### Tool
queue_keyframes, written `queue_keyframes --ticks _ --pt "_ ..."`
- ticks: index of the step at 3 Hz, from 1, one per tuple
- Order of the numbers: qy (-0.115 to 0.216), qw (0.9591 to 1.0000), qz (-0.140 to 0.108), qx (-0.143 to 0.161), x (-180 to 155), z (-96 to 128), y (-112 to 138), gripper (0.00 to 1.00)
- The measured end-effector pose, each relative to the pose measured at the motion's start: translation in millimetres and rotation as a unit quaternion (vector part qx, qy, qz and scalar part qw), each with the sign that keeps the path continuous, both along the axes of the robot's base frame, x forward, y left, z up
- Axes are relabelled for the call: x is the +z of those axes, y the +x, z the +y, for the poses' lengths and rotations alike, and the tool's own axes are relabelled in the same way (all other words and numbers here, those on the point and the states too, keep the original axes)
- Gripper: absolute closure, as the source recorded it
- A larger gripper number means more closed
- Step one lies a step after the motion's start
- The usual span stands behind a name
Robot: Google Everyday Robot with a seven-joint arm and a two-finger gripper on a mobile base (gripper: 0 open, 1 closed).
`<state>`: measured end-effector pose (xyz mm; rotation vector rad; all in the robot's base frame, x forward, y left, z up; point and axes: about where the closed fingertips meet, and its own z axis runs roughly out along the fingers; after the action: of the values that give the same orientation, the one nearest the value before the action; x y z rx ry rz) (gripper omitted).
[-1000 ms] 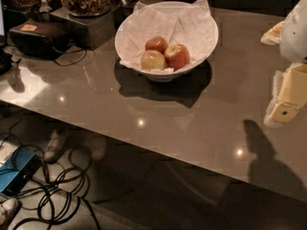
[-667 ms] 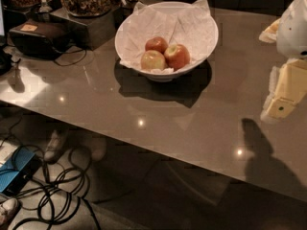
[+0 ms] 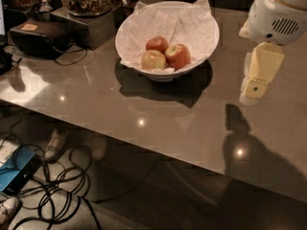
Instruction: Pick apple from white bowl
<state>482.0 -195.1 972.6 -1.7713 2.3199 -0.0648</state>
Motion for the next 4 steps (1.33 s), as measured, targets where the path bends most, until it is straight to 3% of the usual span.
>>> queue_keyframes --ticks 2,3,4 --pt "0.026 0.9995 -0.016 0.001 3.6 7.8 13.2 0.0" --pt "0.076 0.9969 -0.008 0.017 16.3 36.3 67.4 0.0" --pt "0.084 0.9959 -0.029 0.016 23.9 39.9 76.8 0.0"
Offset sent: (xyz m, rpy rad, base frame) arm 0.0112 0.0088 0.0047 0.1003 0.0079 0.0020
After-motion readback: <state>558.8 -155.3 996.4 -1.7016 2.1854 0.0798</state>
